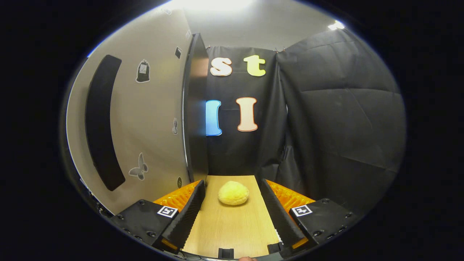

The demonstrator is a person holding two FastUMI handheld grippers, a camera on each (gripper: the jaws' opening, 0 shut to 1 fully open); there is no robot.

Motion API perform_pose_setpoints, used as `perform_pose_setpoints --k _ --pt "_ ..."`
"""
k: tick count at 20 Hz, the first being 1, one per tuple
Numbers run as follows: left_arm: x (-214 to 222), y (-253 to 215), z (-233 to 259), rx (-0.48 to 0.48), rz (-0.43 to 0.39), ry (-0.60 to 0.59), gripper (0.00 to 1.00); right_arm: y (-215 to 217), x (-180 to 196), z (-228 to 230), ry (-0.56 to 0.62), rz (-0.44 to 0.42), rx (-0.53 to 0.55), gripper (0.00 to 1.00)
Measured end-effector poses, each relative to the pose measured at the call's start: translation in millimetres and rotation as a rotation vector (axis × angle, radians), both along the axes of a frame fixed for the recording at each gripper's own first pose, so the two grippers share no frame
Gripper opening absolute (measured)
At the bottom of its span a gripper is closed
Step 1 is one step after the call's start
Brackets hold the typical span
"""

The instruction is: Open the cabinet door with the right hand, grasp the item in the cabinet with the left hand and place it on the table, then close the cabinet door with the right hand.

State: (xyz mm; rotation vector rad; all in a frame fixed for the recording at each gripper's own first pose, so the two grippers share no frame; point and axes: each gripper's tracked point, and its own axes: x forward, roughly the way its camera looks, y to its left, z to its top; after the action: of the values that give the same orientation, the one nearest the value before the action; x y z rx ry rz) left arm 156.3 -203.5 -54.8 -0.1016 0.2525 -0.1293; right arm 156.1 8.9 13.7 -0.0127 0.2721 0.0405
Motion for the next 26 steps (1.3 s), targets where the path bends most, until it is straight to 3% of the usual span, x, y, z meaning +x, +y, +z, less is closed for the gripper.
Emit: perform_pose_setpoints --k 16,19,21,24,25,26 --pt "-15.6 5.3 -22.4 0.032 0.017 0.079 0.51 18.8 11.0 -2.5 -0.001 0.022 -0.019 0.98" --pt "-17.8 8.8 -22.7 0.057 0.014 0.088 0.55 19.1 8.8 -3.3 0.0 0.022 -0.002 0.98" --pt "-18.0 14.6 -20.4 0.075 0.033 0.084 0.75 18.1 7.8 -2.5 0.001 0.022 0.011 0.98" --pt "-18.8 17.9 -15.3 0.099 0.032 0.086 0.76 12.6 6.2 5.1 -0.029 0.016 0.019 0.98" --pt "-18.5 19.1 -12.7 0.105 0.032 0.079 0.76 10.2 5.1 6.9 -0.041 0.013 0.021 0.93" --pt "-16.3 19.3 -8.6 0.105 0.031 0.071 0.75 8.2 3.8 8.8 -0.05 0.013 0.028 0.98"
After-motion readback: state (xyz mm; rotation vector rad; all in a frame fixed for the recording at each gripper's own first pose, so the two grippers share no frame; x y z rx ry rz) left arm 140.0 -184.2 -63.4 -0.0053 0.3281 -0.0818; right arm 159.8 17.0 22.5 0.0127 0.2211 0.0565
